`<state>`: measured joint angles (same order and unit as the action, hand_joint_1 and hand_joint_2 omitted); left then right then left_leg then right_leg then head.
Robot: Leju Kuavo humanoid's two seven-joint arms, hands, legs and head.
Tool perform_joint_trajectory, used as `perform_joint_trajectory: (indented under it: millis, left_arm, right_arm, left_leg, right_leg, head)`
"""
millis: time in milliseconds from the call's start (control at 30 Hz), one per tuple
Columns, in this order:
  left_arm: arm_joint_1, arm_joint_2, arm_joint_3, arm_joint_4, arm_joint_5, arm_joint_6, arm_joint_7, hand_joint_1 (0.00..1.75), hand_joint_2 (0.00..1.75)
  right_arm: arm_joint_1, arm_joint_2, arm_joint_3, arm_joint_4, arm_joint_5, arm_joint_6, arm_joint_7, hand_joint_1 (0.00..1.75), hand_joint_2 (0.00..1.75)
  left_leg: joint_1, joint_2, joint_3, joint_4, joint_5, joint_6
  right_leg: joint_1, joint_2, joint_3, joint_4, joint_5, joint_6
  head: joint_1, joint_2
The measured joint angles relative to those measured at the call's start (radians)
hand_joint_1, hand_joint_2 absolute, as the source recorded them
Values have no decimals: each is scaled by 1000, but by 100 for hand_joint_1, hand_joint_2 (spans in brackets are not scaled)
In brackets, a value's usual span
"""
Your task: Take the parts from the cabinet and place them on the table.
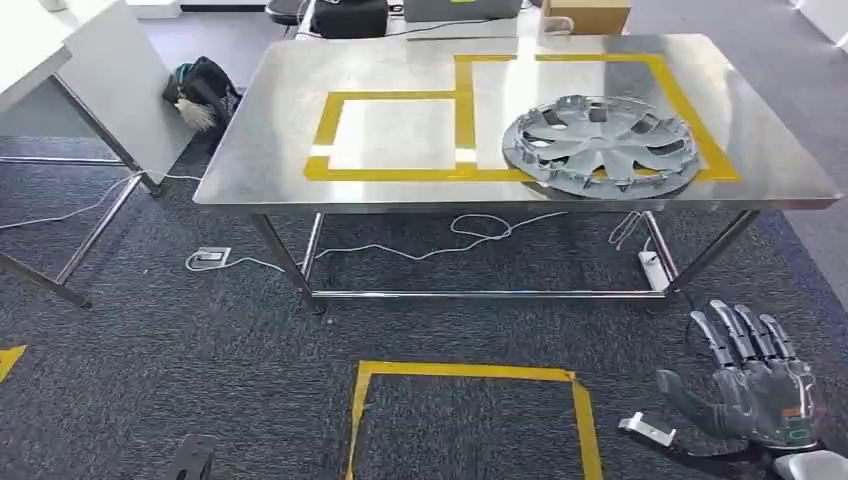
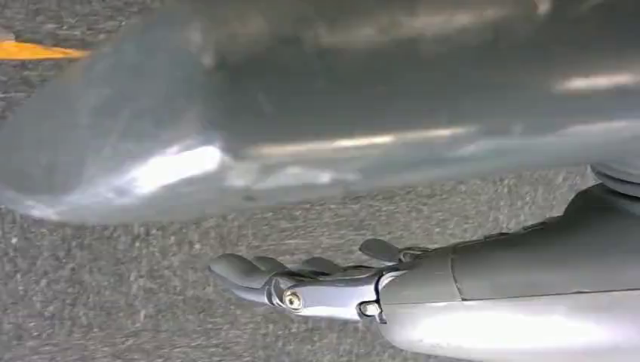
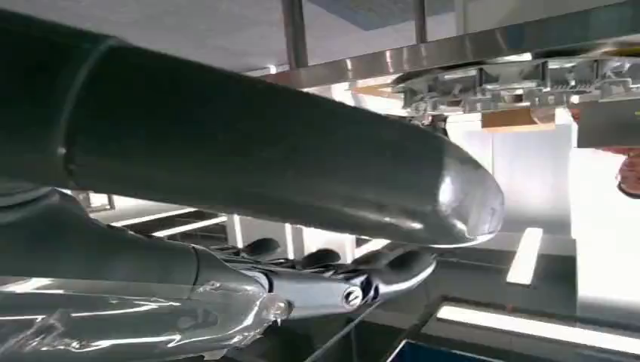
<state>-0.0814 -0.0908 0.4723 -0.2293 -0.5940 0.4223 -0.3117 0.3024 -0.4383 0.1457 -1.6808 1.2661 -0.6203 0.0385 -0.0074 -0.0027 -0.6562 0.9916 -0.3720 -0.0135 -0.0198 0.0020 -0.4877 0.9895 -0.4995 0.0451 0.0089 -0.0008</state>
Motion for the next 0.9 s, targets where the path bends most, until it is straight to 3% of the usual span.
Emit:
perform_joint_trajectory:
  millis: [33, 100, 133, 167, 200, 233, 267, 300, 333, 367, 400, 467, 500, 567, 600, 633, 667, 733, 767, 800, 867, 900]
  left_arm:
    - [1, -3, 0, 0, 0, 0, 0, 0, 0]
    - [-1, -3, 0, 0, 0, 0, 0, 0, 0]
    - [-2, -3, 0, 0, 0, 0, 0, 0, 0]
    - [-2, -3, 0, 0, 0, 0, 0, 0, 0]
    - [-1, -3, 0, 0, 0, 0, 0, 0, 0]
    - [-2, -3, 0, 0, -2, 0, 0, 0, 0]
    - [-3, -4, 0, 0, -2, 0, 0, 0, 0]
    - [-6, -4, 0, 0, -3, 0, 0, 0, 0]
    - [-9, -3, 0, 0, -3, 0, 0, 0, 0]
    - [-13, -3, 0, 0, -3, 0, 0, 0, 0]
    - [-15, -3, 0, 0, -3, 0, 0, 0, 0]
    - [-11, -3, 0, 0, -3, 0, 0, 0, 0]
    - [-9, -8, 0, 0, -3, 0, 0, 0, 0]
    - [-8, -5, 0, 0, -3, 0, 0, 0, 0]
    - [-9, -5, 0, 0, -3, 0, 0, 0, 0]
    - [-9, -6, 0, 0, -3, 0, 0, 0, 0]
    - [-9, -6, 0, 0, -3, 0, 0, 0, 0]
    - [-7, -6, 0, 0, -6, 0, 10, 0, 0]
    - [-7, -6, 0, 0, -7, 0, 13, 0, 0]
    - [-7, -6, 0, 0, -8, 0, 15, 0, 0]
    - [-8, -6, 0, -1, -10, 0, 16, 0, 0]
    - [-8, -6, 0, -1, -10, 0, 16, 0, 0]
  right_arm:
    - [0, 0, 0, 0, 0, 0, 0, 0, 0]
    - [2, 0, -1, 0, 0, 0, 0, 0, 0]
    - [3, 0, -1, 0, 0, 0, 0, 0, 0]
    - [4, 0, -1, 0, 0, 0, 0, 0, 0]
    - [5, 0, -1, 0, 0, 0, 0, 0, 0]
    - [6, 0, -1, 0, 0, 0, 0, 0, 0]
    - [6, 0, -1, 0, 0, 0, 0, 0, 0]
    - [6, 0, -2, 0, 0, 0, -1, 0, 0]
    - [7, 0, -2, 0, 0, 0, -1, 0, 0]
    - [9, 0, -4, -1, 0, -1, -1, 0, 0]
    - [9, 0, -5, -2, -1, 0, -1, 0, 0]
    - [11, 0, -5, -2, -1, 0, -2, 0, 0]
    - [14, 0, -5, -3, -1, 0, -2, 0, 0]
    - [17, 0, -6, -3, -1, 0, -2, 0, 0]
    - [15, 0, -6, -3, -2, 0, -2, 0, 0]
    - [15, 0, -6, -3, -2, 0, -2, 0, 0]
    - [16, 0, -6, -2, -3, 0, -2, 0, 0]
    - [15, 0, -6, -2, -3, 1, -3, 0, 0]
    - [15, 0, -6, -3, -3, 2, -4, 0, 0]
    - [14, 0, -6, -3, -4, 2, -6, 0, 0]
    - [10, 0, -7, -4, -4, 5, -6, 0, 0]
    - [6, 0, -8, -5, -5, 10, -4, 0, 0]
  left_leg:
    - [1, 0, -17, 53, -65, -6]
    - [3, 0, -64, 224, -183, -12]
    - [3, 0, -75, 286, -207, -11]
    - [2, 0, -72, 321, -204, -9]
    - [2, 0, -47, 315, -167, -4]
    - [0, 0, -10, 277, -130, 3]
    - [-3, 0, 49, 203, -101, 13]
    - [-7, 0, 121, 110, -100, 25]
    - [-13, 0, 199, 18, -129, 33]
    - [-14, 0, 236, -61, -149, 36]
    - [-17, -1, 219, -53, -140, 33]
    - [-21, 0, 204, -59, -115, 46]
    - [-12, 6, 193, -64, -98, 53]
    - [-13, 6, 163, -63, -75, 65]
    - [-14, 6, 144, -63, -57, 66]
    - [-14, 6, 125, -63, -42, 65]
    - [-14, 5, 106, -63, -32, 64]
    - [-14, 6, 68, -61, -4, 59]
    - [-13, 6, 48, -58, 11, 55]
    - [-13, 6, 33, -55, 22, 50]
    - [-19, 5, 18, -36, 35, 40]
    - [-19, 5, 17, -33, 44, 37]
  right_leg:
    - [1, -1, -14, 0, 12, -12]
    - [5, -1, -49, 1, 40, -18]
    - [7, -2, -65, 1, 52, -20]
    - [9, -2, -81, 2, 64, -21]
    - [12, -2, -101, 2, 80, -20]
    - [16, -2, -116, 2, 92, -20]
    - [19, -1, -132, 2, 105, -19]
    - [20, -1, -144, 2, 119, -18]
    - [24, 0, -151, 2, 127, -16]
    - [25, -2, -158, 4, 141, -11]
    - [23, -5, -160, -4, 157, -7]
    - [20, -6, -163, -19, 187, 6]
    - [17, -3, -171, -16, 177, 10]
    - [17, -3, -208, 62, 63, 17]
    - [14, -3, -229, 164, -14, 23]
    - [14, -3, -244, 251, -57, 26]
    - [14, -3, -246, 312, -64, 29]
    - [13, -3, -210, 327, 36, 31]
    - [12, -3, -162, 284, 85, 32]
    - [11, -3, -96, 211, 86, 33]
    - [11, -4, 81, -33, -28, 26]
    - [13, -4, 71, -38, -45, 12]
  head:
    - [-4, 0]
    - [-5, 0]
    - [-5, 0]
    - [-6, 0]
    - [-6, 0]
    - [-5, 0]
    - [-5, 0]
    - [-5, 0]
    - [-5, 0]
    - [-5, 0]
    - [-1, 0]
    - [-5, 0]
    - [-10, 0]
    - [-2, 0]
    - [0, 0]
    - [-2, 0]
    - [0, 0]
    - [-1, 0]
    - [-1, 0]
    - [0, 0]
    - [0, 0]
    - [-5, 0]
